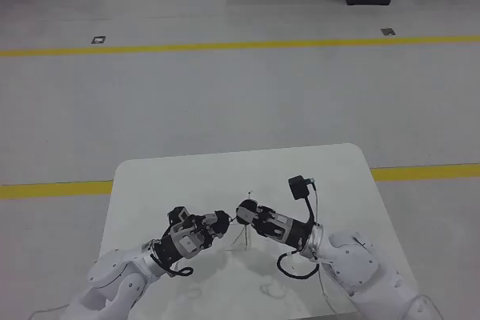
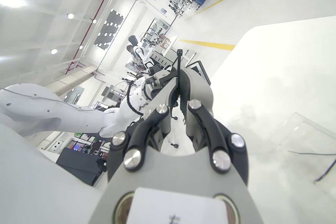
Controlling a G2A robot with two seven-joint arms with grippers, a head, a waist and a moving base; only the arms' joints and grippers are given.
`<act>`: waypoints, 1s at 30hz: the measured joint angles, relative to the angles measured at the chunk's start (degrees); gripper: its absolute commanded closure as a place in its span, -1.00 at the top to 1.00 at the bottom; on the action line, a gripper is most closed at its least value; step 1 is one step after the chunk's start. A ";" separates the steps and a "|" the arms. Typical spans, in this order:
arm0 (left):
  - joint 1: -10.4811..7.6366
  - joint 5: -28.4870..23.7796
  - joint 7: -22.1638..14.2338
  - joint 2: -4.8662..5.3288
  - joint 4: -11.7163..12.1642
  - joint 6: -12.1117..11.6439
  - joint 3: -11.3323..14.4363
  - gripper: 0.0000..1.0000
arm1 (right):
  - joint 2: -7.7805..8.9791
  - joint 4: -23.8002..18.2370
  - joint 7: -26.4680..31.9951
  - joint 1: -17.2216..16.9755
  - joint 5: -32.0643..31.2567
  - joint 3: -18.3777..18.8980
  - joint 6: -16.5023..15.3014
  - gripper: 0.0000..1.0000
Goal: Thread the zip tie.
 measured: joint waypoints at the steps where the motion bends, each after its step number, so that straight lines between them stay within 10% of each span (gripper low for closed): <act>1: 0.02 0.04 -0.01 0.02 -0.01 -0.05 0.00 -1.00 | 0.01 -0.04 0.00 -0.09 -0.05 0.13 0.00 0.82; 30: -0.22 -2.81 3.63 -0.22 -0.04 -4.73 0.19 -1.00 | 1.11 -3.94 -5.09 -7.48 -10.51 5.78 0.00 1.00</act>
